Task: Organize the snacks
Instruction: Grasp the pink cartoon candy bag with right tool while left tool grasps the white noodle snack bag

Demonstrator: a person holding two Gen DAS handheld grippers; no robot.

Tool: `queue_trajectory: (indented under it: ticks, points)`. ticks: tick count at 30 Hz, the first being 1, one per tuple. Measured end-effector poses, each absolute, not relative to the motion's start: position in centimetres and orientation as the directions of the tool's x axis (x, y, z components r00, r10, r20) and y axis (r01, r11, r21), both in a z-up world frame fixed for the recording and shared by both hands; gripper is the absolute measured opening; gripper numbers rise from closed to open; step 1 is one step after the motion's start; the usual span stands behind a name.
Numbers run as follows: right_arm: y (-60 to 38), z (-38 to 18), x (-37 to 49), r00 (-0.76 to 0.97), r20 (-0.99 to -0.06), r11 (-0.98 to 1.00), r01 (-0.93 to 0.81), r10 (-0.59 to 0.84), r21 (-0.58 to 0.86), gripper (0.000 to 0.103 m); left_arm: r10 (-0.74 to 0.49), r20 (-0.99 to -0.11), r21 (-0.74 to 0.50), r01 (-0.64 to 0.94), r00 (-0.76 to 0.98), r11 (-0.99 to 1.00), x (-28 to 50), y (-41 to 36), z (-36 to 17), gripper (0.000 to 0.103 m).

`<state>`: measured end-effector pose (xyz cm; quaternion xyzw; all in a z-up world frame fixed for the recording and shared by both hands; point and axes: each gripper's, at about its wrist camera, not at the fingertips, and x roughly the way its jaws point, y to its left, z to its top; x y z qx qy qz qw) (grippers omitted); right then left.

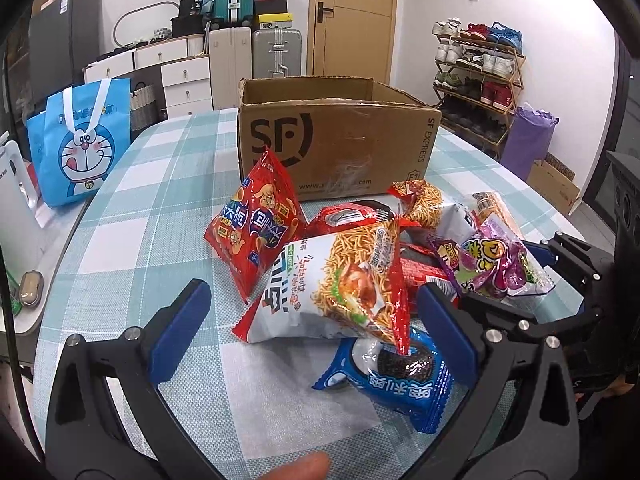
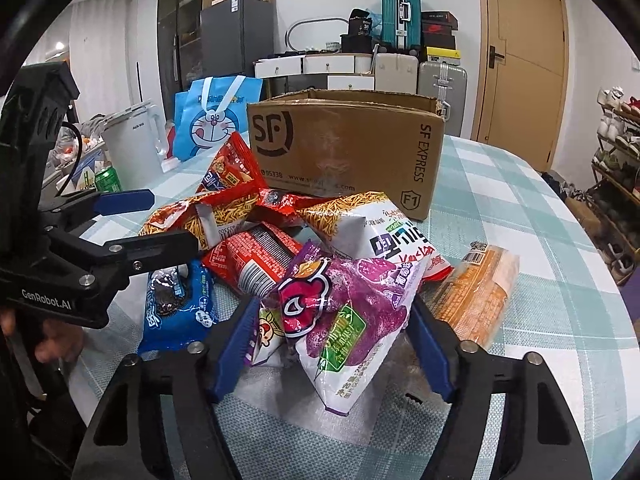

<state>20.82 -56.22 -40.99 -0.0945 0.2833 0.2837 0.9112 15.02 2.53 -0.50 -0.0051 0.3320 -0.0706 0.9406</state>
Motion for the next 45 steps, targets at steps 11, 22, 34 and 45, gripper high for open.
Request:
queue_trajectory:
  ticks: [11, 22, 34, 45]
  points:
    - [-56.7, -40.1, 20.1, 0.685, -0.524, 0.811, -0.585, 0.506, 0.017, 0.058, -0.138, -0.624, -0.058, 0.13, 0.769, 0.99, 15.0, 2.5, -0.5, 0.103]
    - [-57.4, -39.0, 19.3, 0.697, -0.463, 0.8, -0.598, 0.547, 0.044, 0.057, -0.186, -0.644, -0.126, 0.137, 0.742, 0.983, 15.7, 3.3, -0.7, 0.097]
    - [-57.2, -39.0, 19.1, 0.696, -0.453, 0.794, -0.607, 0.557, 0.043, 0.057, -0.232, -0.653, -0.146, 0.18, 0.721, 0.973, 16.0, 2.7, -1.0, 0.057]
    - [-57.7, -38.2, 18.6, 0.711, -0.411, 0.793, -0.608, 0.57, 0.047, 0.057, -0.189, -0.61, -0.063, 0.191, 0.77, 0.98, 14.5, 1.8, -0.3, 0.04]
